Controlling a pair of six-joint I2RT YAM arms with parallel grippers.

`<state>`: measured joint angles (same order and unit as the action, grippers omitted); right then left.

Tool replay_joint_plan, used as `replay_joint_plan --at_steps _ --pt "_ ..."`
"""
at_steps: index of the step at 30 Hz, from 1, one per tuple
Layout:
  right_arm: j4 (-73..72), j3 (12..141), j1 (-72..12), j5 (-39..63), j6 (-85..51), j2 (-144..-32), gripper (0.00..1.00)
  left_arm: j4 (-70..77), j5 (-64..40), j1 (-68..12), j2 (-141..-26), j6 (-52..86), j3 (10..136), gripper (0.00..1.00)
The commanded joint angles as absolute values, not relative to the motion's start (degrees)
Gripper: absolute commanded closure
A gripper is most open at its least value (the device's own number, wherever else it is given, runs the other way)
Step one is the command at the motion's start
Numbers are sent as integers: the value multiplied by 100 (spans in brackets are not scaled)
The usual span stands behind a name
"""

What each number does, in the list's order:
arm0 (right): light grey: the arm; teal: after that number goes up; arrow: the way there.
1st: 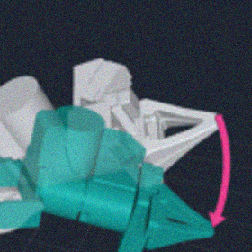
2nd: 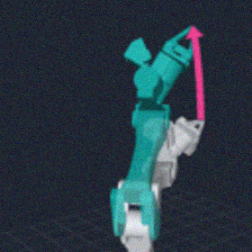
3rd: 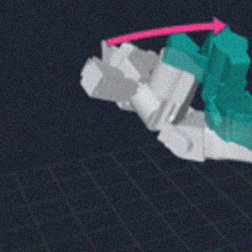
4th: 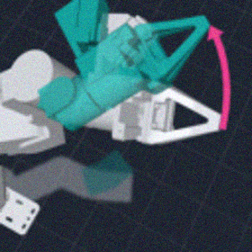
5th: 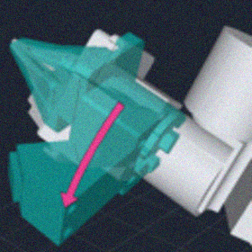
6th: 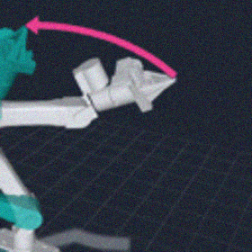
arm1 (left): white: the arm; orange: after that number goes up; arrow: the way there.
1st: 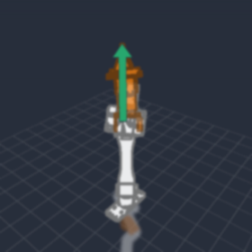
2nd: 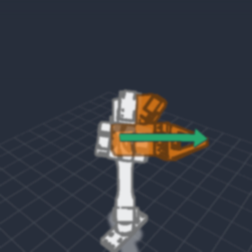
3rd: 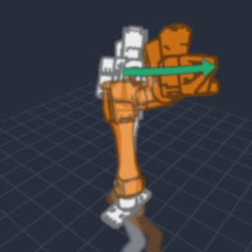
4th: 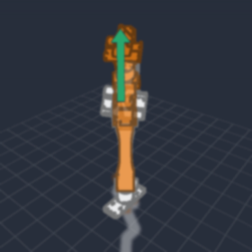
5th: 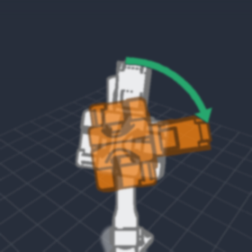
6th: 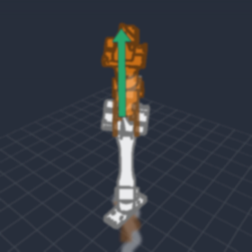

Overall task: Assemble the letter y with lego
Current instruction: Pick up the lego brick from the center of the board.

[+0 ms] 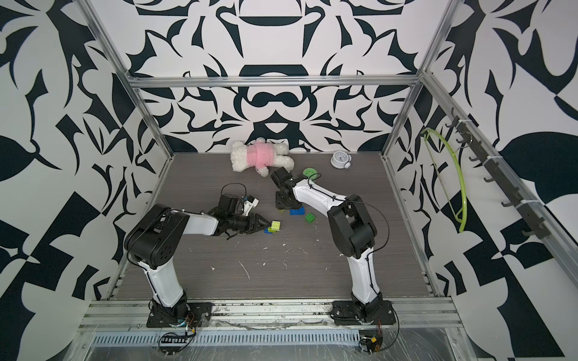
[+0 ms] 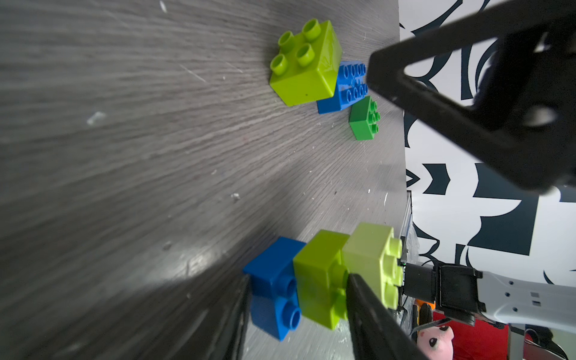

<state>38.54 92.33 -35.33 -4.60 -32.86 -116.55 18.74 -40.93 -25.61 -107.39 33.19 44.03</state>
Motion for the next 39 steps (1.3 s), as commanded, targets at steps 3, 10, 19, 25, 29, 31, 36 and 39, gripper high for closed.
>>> replay_joint_plan --at_steps 3,10,19,25,29,31,36,39 --pt "4015 9744 -3517 -163 -3782 -11836 49 72 -2756 -2519 -11398 3252 3937 46" --pt "4134 9857 -3490 -155 -4175 -11984 48 70 -2766 -2506 -11399 3259 3938 46" --pt "4008 9997 -3471 57 -4206 -12246 48 88 -2793 -2479 -11396 3270 3943 46" --pt "3905 10028 -3406 94 -4235 -12390 48 88 -2801 -2461 -11405 3278 3942 46" --pt "3816 10072 -3374 145 -4228 -12495 48 88 -2812 -2448 -11408 3278 3938 46" --pt "3810 10138 -3370 166 -4222 -12554 50 97 -2820 -2443 -11417 3270 3939 46" --pt "3814 10213 -3359 158 -4201 -12628 60 97 -2826 -2435 -11417 3286 3938 46" --pt "3840 10178 -3361 153 -4171 -12567 68 99 -2827 -2426 -11413 3285 3939 46"
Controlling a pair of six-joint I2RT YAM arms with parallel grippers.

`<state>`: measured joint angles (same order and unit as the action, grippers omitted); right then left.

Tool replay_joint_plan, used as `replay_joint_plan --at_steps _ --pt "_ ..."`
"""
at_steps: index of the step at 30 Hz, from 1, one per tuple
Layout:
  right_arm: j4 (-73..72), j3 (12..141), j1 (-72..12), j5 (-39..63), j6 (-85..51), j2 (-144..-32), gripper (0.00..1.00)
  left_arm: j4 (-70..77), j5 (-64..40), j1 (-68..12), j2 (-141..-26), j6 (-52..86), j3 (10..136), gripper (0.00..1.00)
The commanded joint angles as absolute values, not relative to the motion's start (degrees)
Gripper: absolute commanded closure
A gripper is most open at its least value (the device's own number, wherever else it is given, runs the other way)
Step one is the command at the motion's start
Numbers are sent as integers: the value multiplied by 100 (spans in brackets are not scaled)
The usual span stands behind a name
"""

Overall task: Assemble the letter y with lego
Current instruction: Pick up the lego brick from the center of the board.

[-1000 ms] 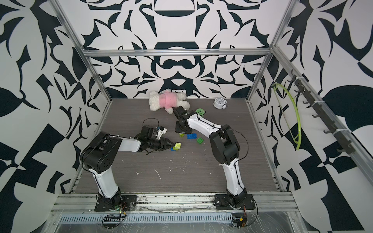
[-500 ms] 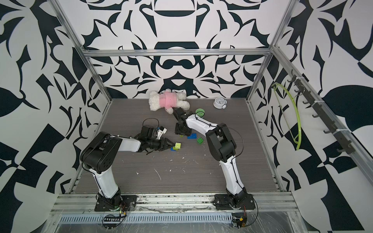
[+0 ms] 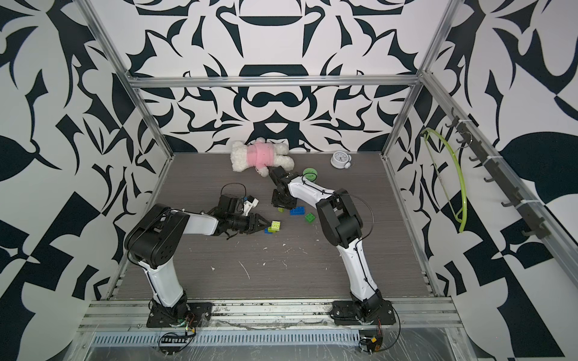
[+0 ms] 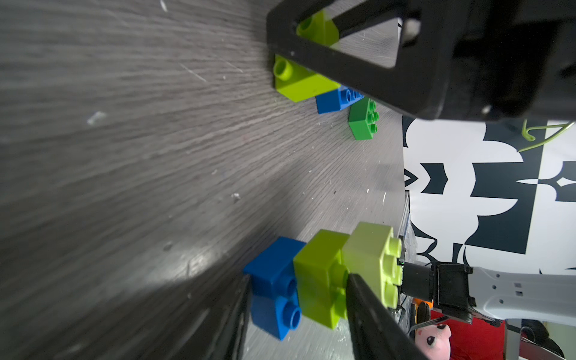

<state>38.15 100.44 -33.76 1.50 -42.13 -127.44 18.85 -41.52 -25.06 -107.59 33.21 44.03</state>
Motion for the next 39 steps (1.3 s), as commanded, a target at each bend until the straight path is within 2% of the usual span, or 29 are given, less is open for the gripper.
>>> replay_joint_plan --at_steps 1,7,12,18,25,31,39 --pt "3834 10130 -3362 143 -4154 -12524 70 101 -2829 -2426 -11416 3287 3939 46" --pt "3376 9517 -3346 84 -4074 -11834 79 101 -2834 -2426 -11443 3287 3952 46" --pt "2434 8333 -3148 462 -4016 -10825 80 114 -2841 -2419 -11430 3285 3943 46" --pt "1136 6129 -2280 1210 -4209 -9386 80 121 -2844 -2426 -11428 3287 3939 46" --pt "855 4249 -1492 1565 -4236 -8101 79 134 -2850 -2426 -11433 3285 3929 46" --pt "1037 3541 -1211 1704 -4128 -7703 79 132 -2855 -2426 -11426 3283 3921 46" --pt "1086 3236 -968 1784 -3994 -7978 76 123 -2832 -2426 -11423 3288 3920 46"
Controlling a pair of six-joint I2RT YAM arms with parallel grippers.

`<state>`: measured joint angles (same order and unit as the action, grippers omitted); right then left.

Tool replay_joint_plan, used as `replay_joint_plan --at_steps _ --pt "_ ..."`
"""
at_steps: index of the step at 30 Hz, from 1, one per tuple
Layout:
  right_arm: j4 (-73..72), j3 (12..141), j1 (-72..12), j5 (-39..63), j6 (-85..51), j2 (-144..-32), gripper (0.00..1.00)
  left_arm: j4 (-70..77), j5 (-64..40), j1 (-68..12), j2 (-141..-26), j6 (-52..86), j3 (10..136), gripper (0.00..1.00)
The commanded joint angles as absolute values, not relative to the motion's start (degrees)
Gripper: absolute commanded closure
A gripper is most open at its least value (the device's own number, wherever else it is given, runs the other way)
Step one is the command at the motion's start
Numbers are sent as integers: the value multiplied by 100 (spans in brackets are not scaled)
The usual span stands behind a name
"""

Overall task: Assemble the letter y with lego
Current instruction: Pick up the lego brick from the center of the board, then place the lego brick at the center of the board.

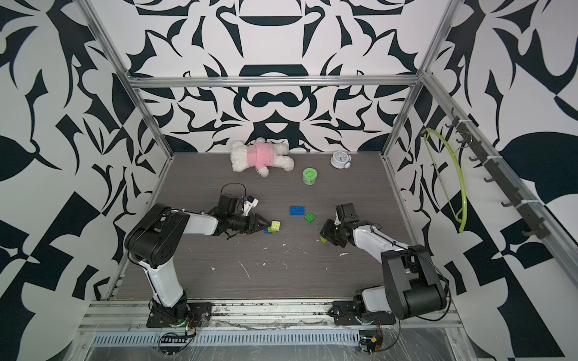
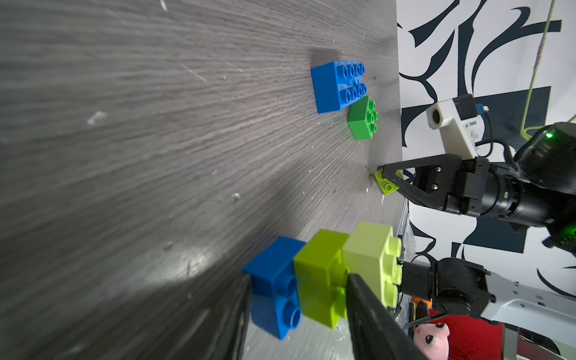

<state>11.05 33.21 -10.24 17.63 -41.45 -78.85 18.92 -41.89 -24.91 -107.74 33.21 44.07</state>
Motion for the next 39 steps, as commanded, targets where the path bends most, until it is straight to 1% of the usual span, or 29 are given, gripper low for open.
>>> replay_joint_plan --at_steps 1,9,13,19,24,28,30,32,35,37,39 --pt "1083 3218 -953 1772 -3979 -7997 76 123 -2836 -2424 -11418 3285 3920 46" --pt "1563 3317 -889 1502 -3823 -8151 71 114 -2836 -2426 -11422 3285 3920 46" --pt "1862 3399 -879 1323 -3740 -8052 67 110 -2825 -2426 -11417 3294 3925 46" --pt "2377 3589 -880 1039 -3592 -7733 57 114 -2831 -2426 -11421 3287 3924 46" --pt "3035 3989 -881 826 -3315 -7488 48 114 -2836 -2426 -11422 3287 3925 46" --pt "3901 4562 -884 564 -2895 -7365 47 114 -2832 -2426 -11418 3287 3930 46" --pt "4369 4893 -889 413 -2517 -7369 47 114 -2832 -2426 -11418 3287 3922 46" --pt "4651 5136 -896 487 -2033 -7415 48 114 -2830 -2426 -11424 3287 3920 46" --pt "4911 5403 -1008 677 -1430 -7565 48 114 -2831 -2426 -11425 3287 3927 46" --pt "4834 5475 -1080 831 -1257 -7631 48 114 -2826 -2426 -11423 3285 3920 46" --pt "4800 5626 -1292 595 -1049 -7775 48 114 -2822 -2426 -11426 3287 3929 46"
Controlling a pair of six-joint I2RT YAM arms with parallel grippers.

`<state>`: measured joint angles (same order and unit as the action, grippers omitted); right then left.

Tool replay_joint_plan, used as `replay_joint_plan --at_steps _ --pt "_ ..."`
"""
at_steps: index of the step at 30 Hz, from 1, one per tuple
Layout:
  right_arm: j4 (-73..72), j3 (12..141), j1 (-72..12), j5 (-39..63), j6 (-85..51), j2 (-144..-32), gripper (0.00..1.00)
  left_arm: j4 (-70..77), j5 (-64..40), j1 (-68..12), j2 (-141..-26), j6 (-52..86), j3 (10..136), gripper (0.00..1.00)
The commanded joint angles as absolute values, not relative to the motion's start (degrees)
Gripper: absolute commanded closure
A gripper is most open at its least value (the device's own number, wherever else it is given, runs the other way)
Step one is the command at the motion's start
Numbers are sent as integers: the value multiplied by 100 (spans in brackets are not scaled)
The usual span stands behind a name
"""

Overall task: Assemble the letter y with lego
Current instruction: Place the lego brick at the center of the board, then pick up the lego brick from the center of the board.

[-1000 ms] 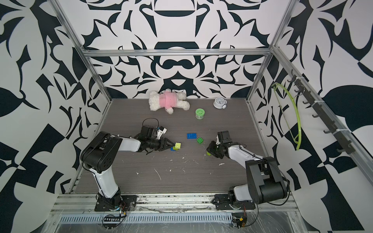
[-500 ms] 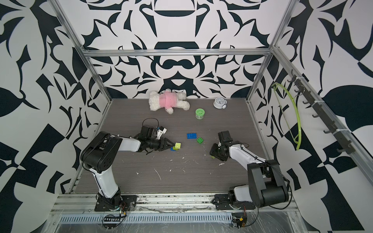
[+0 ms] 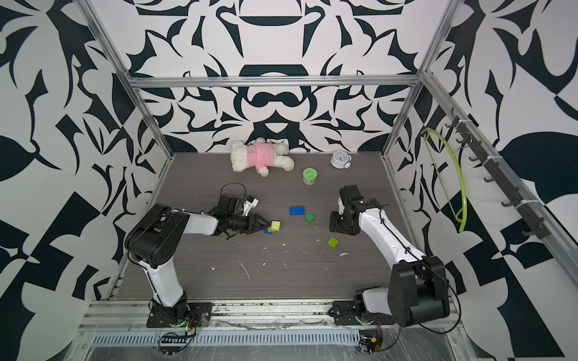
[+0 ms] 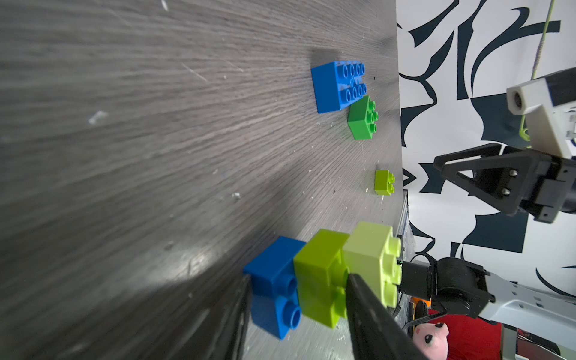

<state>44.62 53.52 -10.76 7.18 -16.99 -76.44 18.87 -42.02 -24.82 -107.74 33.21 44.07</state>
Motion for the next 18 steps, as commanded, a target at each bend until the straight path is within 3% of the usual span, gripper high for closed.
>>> replay_joint_plan --at_steps 1,8,18 --pt "4933 5791 -1382 450 -899 -7921 48 115 -2821 -2426 -11417 3284 3921 46" --pt "5516 6346 -2012 -199 1160 -8744 44 114 -2817 -2426 -11419 3285 3924 46" --pt "5551 6372 -2027 -268 1433 -9216 44 105 -2824 -2426 -11424 3278 3929 46"
